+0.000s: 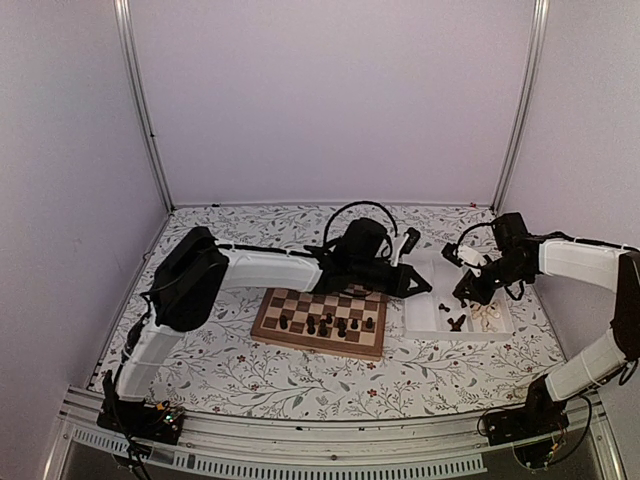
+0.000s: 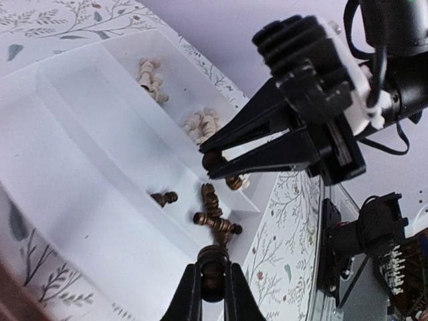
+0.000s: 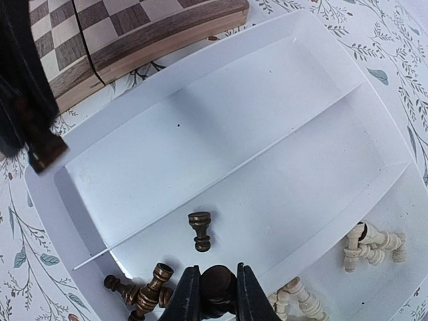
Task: Set up the chess pieces on the board
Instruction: Place the chess piece on the chessboard.
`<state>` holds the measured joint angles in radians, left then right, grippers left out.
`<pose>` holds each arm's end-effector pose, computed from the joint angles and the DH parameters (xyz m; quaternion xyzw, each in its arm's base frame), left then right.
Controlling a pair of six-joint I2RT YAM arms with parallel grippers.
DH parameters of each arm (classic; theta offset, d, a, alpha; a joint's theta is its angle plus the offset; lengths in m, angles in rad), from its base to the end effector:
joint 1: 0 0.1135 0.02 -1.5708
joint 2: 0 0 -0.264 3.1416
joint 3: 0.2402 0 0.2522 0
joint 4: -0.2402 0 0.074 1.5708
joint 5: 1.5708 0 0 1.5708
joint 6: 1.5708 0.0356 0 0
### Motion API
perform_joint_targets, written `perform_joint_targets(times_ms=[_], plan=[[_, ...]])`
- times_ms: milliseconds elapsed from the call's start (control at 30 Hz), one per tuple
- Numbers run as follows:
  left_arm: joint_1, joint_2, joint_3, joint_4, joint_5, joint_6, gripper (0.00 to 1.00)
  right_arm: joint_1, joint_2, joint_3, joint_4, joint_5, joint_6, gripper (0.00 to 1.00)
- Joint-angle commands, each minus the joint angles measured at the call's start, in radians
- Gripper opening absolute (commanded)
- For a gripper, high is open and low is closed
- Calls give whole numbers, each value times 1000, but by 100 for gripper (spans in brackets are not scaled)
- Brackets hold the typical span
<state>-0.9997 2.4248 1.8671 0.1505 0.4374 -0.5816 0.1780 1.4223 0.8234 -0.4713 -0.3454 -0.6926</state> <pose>0.2880 -0.4761 0.1661 0.2859 0.7731 -0.5088 0.2485 0.2623 0.0594 0.1918 -0.4411 0.8475 0.0989 0.2783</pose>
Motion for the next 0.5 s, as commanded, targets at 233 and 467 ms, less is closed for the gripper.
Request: perform_joint_targets(times_ms=[233,467], plan=[[139,-542,-283,-640,-326,477,0,-5,31,12,4,-22,25,11],[157,-557,-360,-872,-386,560,0,-5,48,20,5,-23,32,11]])
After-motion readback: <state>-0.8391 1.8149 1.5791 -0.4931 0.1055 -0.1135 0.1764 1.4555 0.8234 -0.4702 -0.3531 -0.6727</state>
